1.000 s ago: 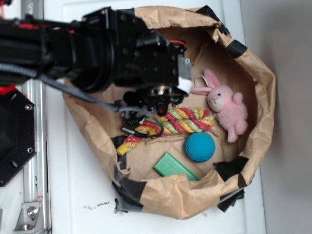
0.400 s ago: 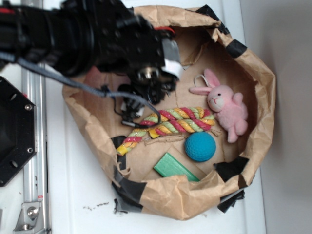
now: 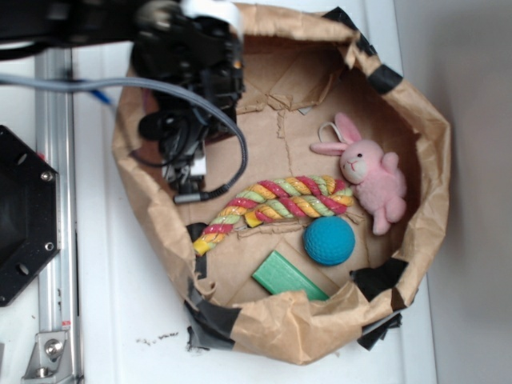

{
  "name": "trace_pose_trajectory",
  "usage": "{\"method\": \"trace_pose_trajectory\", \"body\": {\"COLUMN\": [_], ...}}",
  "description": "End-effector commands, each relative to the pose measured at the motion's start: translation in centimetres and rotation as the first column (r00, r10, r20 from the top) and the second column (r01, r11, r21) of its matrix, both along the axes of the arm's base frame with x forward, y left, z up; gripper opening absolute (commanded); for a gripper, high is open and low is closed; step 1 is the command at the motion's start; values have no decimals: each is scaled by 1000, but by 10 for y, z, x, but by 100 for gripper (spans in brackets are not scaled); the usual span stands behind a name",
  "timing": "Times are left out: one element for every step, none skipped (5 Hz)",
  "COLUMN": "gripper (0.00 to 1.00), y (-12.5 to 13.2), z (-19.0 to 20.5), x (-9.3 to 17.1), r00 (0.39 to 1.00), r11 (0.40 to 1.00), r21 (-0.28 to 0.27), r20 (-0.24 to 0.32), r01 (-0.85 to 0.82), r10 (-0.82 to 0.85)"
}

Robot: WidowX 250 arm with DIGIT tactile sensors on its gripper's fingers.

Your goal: Grab the black box.

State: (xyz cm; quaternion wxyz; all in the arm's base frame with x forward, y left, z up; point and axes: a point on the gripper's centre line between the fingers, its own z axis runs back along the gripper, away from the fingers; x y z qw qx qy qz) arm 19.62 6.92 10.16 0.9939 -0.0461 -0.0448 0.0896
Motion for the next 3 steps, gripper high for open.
{"method": "trace_pose_trajectory", "body": {"gripper": [0,0,0], "y": [-32,-35,-33], "z": [87,75,72], "x": [19,27,26], "r00": [997,995,994], "r11": [995,994,994], "r21": [56,72,69], "r20": [15,-49,-61], "r01": [-82,-79,-82], "r10": [81,83,86]}}
